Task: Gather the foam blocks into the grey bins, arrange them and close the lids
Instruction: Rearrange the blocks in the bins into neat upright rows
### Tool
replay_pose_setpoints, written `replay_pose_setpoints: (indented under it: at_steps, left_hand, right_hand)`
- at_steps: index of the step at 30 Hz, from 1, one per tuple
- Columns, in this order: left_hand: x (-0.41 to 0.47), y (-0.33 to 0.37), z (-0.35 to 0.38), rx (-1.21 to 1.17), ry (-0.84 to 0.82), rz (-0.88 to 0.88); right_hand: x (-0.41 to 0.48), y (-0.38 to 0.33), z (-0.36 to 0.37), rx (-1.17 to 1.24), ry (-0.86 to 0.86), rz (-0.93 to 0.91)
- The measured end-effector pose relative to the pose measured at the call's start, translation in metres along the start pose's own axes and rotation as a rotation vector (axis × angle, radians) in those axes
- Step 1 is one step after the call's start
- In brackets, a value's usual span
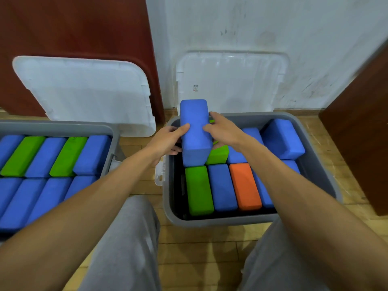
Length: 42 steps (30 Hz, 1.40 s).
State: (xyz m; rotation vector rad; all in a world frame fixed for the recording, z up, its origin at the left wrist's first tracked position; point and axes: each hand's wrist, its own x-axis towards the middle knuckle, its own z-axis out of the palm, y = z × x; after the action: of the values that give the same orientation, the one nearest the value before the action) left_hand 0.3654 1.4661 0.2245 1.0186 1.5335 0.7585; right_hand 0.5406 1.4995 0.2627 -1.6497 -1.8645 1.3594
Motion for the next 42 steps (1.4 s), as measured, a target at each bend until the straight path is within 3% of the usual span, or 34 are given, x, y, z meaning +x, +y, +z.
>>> replay_pose_setpoints:
  at_steps: [3,5,10,16,21,24,32,37,42]
  left_hand:
    - [0.009,-0.003,0.004,0.007,0.09,-0.001]
    - [0.017,-0.006,0.009,0.055,0.148,-0.005]
    - [0.033,-0.023,0.031,0.157,0.148,-0.101]
    - [0.051,-0.022,0.027,0.113,0.125,-0.102]
    - [0.058,-0.028,0.032,0.602,0.215,0.27]
    - [0.06,-0.037,0.039,0.813,0.184,0.419]
    - [0.062,-0.044,0.034,1.051,0.027,0.453]
    - [0.076,-0.051,0.024,1.139,-0.085,0.368]
    - [0.078,-0.06,0.036,1.419,-0.036,0.409]
  right_hand:
    - [0.007,0.009,0.002,0.117,0.127,0.012]
    - [0.013,0.015,0.006,0.04,0.173,-0.01]
    - [0.02,0.037,0.011,-0.439,-0.042,-0.031]
    - [0.039,0.068,-0.003,-0.531,-0.04,-0.059]
    - [0.041,0.092,-0.002,-0.651,-0.157,0.001]
    - [0.045,0.093,0.0,-0.714,-0.187,0.002]
    - [0.048,0.099,0.013,-0.895,-0.361,0.05]
    - [0.054,0.104,0.007,-0.917,-0.413,0.031]
    - [0.054,0.105,0.005,-0.937,-0.421,0.026]
